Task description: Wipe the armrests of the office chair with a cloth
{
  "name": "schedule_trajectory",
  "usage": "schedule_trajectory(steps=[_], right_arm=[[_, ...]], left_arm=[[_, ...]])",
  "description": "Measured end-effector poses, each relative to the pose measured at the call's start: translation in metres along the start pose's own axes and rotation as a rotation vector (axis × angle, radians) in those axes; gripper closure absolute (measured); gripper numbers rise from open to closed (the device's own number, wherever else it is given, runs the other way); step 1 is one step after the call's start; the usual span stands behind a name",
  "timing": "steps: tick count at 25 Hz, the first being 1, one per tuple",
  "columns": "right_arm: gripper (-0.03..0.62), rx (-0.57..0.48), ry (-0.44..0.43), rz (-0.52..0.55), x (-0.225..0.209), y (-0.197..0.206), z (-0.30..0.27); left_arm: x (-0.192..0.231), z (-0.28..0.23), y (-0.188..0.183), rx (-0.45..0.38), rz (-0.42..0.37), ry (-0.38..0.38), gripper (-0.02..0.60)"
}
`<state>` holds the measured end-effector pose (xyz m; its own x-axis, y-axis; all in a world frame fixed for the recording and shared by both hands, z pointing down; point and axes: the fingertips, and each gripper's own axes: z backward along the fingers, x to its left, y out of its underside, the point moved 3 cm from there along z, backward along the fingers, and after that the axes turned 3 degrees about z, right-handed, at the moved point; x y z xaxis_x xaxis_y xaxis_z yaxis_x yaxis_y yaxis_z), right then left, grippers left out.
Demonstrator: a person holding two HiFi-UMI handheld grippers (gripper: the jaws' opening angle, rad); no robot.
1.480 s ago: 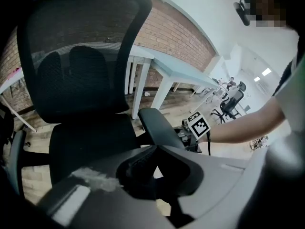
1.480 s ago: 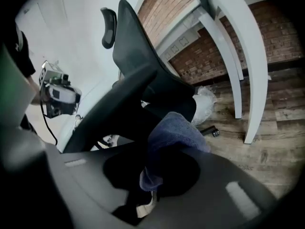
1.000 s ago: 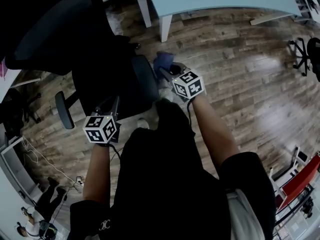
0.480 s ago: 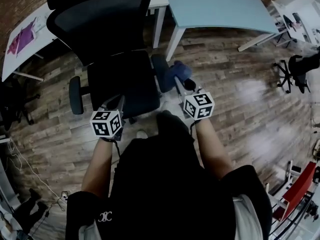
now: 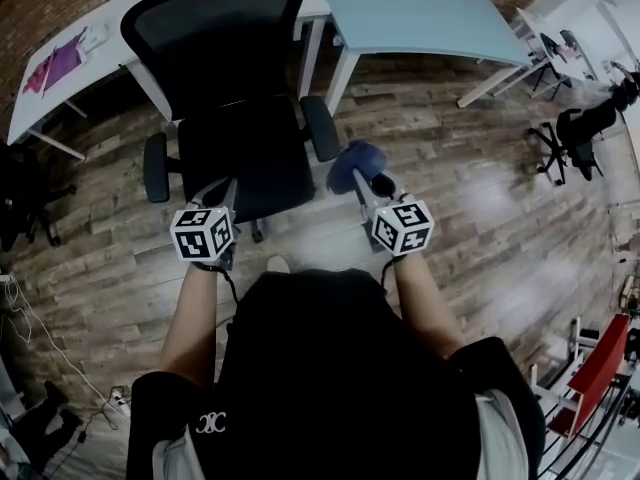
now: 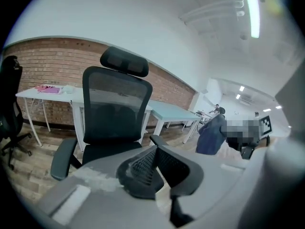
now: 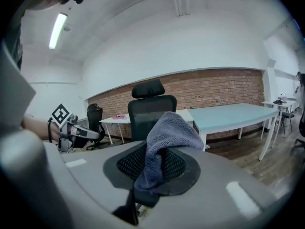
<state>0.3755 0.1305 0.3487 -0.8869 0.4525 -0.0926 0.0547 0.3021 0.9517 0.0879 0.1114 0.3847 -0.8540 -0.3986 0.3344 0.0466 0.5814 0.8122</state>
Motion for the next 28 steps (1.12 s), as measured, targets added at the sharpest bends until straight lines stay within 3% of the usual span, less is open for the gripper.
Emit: schedule_trajectory(steps=[6,11,18,22,28], right_arm=[[0.519,-0.02,-0.064,0.049,0.018,0.005,0.062],[0.519,-0.013,-0.111,0.041,0.03,0.037,0.126],[0.519,-0.015,-0.21,0.044,0.064,0.082,0.208],[0.519,-0.07,-0.246,0.006,0.082,0.084,0.242],[0.517,-0.079,-0.278,0.038,0.115,0.086,0.262]], left_arm=[[-0.043,0.031,0.026,-0.034,0.013,-0.019,0.575],[-0.098,0.064,0.071,-0.016,0.011,-0.033,0.575],[-0.163,0.138,0.145,-0.016,0.026,-0.111,0.575],[-0.186,0.174,0.177,-0.001,0.035,-0.146,0.575],[-0.193,0.217,0.19,-0.029,0.029,-0.178,0.575]])
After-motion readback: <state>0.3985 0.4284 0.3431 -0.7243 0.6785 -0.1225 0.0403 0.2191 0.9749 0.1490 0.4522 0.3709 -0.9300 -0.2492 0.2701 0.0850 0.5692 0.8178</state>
